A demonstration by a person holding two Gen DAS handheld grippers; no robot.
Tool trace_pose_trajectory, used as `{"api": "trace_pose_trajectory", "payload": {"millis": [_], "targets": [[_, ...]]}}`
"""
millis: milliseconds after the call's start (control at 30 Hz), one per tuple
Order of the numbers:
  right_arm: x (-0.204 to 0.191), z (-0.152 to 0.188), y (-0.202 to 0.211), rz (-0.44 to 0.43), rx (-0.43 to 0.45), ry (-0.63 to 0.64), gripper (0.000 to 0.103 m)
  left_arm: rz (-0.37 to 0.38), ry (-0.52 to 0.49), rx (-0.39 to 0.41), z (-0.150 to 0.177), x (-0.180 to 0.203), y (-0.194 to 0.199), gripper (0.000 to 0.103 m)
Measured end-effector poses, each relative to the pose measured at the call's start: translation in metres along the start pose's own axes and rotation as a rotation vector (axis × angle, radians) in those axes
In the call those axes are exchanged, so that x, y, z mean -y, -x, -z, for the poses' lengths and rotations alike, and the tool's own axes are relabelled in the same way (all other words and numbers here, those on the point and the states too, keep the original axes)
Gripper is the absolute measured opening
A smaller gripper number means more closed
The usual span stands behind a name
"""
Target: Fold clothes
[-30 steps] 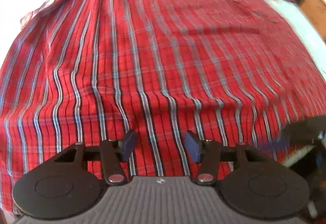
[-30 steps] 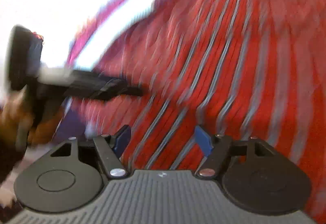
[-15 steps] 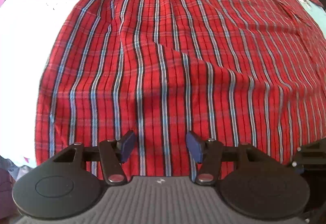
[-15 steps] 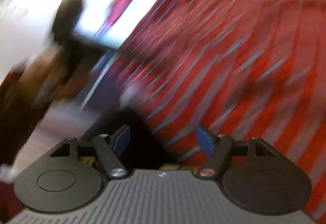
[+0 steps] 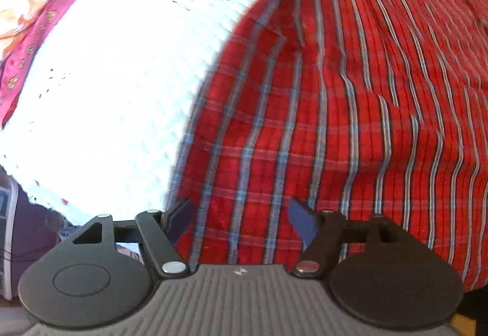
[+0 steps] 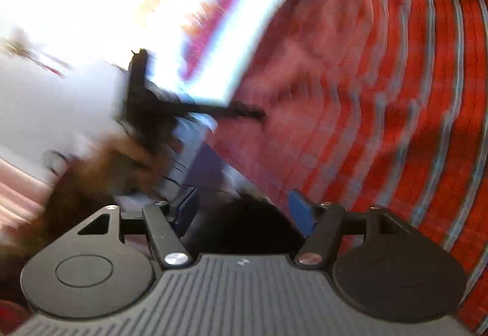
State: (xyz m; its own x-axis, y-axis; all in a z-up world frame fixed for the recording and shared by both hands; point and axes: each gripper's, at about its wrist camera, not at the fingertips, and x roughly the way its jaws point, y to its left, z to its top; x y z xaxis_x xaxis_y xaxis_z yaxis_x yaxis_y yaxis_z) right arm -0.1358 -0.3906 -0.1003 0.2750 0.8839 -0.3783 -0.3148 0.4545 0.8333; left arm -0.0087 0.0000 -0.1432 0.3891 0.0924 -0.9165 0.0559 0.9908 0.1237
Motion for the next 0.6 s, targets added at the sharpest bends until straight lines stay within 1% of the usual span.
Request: {"api": "trace_pose_trajectory", "payload": {"millis": [33, 100, 133, 167, 200, 267, 300, 333, 367, 400, 433, 467, 500, 533, 567, 600], "targets": [[0.007, -0.005, 0.017, 0.039, 0.090, -0.030, 0.069, 0.042, 0.022, 0.018, -0.001, -0.003, 0.006, 0.065], [0.028, -0.011, 0.035, 0.217, 0.202, -0.098, 0.073, 0.172, 0.034, 0.074, -0.006, 0.005, 0.020, 0.065], [0.038, -0.008, 0.037, 0.289, 0.191, -0.133, 0.073, 0.210, -0.006, 0.087, -0.008, 0.020, 0.025, 0.066], [0.041, -0.002, 0.031, 0.268, 0.136, -0.134, 0.073, 0.223, -0.054, 0.067, -0.007, 0.036, 0.023, 0.066], [0.041, 0.006, 0.025, 0.217, 0.073, -0.123, 0.074, 0.235, -0.102, 0.043, -0.006, 0.051, 0.021, 0.066], [0.033, 0.022, 0.012, 0.062, -0.087, -0.151, 0.072, 0.231, -0.190, -0.077, 0.002, 0.078, 0.003, 0.067], [0.028, 0.030, 0.013, 0.020, -0.116, -0.158, 0.072, 0.216, -0.196, -0.081, 0.004, 0.080, 0.000, 0.069], [0.021, 0.036, 0.023, 0.014, -0.099, -0.145, 0.073, 0.201, -0.201, -0.085, 0.006, 0.082, -0.002, 0.069], [0.018, 0.037, 0.038, 0.019, -0.062, -0.135, 0.073, 0.196, -0.189, -0.087, 0.004, 0.078, 0.000, 0.069], [0.020, 0.036, 0.053, 0.033, -0.010, -0.135, 0.073, 0.189, -0.178, -0.089, 0.003, 0.074, 0.003, 0.069], [0.023, 0.035, 0.069, 0.060, 0.051, -0.145, 0.073, 0.164, -0.183, -0.090, 0.003, 0.072, 0.004, 0.069], [0.027, 0.035, 0.086, 0.094, 0.114, -0.159, 0.075, 0.138, -0.189, -0.099, 0.005, 0.068, 0.001, 0.071], [0.034, 0.031, 0.097, 0.129, 0.177, -0.174, 0.079, 0.111, -0.195, -0.109, 0.007, 0.064, -0.003, 0.079], [0.042, 0.028, 0.104, 0.168, 0.230, -0.198, 0.082, 0.086, -0.198, -0.119, 0.008, 0.060, -0.006, 0.084], [0.051, 0.029, 0.104, 0.194, 0.236, -0.218, 0.086, 0.080, -0.176, -0.130, 0.008, 0.052, -0.009, 0.087], [0.060, 0.031, 0.101, 0.214, 0.226, -0.236, 0.086, 0.065, -0.172, -0.133, 0.008, 0.046, -0.009, 0.087]]}}
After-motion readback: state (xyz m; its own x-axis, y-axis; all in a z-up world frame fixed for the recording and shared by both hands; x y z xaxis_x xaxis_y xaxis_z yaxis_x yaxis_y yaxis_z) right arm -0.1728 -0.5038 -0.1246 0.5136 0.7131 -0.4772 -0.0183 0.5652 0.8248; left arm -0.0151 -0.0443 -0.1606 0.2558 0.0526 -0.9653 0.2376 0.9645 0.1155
